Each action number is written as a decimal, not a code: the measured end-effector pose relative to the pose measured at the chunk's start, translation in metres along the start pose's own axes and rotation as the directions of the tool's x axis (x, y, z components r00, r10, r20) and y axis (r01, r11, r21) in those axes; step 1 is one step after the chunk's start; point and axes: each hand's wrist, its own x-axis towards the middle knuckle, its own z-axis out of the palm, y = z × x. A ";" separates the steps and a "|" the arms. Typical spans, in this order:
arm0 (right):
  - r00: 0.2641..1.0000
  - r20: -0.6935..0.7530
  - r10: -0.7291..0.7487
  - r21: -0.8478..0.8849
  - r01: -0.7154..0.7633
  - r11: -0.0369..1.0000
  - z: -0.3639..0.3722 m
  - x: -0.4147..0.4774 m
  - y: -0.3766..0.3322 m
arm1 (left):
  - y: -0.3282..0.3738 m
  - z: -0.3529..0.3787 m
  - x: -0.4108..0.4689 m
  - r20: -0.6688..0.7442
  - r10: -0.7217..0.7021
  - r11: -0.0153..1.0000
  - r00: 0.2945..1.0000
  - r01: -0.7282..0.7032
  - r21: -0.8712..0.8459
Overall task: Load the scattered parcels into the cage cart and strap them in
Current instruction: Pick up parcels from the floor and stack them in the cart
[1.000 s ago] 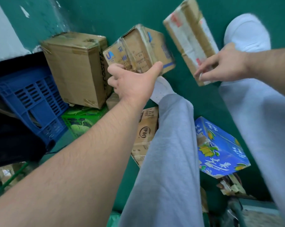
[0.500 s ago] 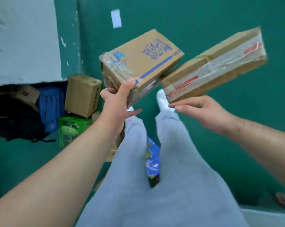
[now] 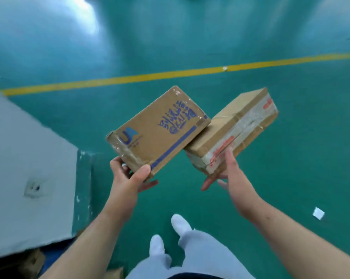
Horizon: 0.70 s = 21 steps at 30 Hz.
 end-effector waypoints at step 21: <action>0.633 -0.688 0.355 0.651 0.322 0.687 -0.239 -0.231 0.135 | -0.121 0.288 -0.135 0.462 -0.479 0.821 0.747 0.195 0.537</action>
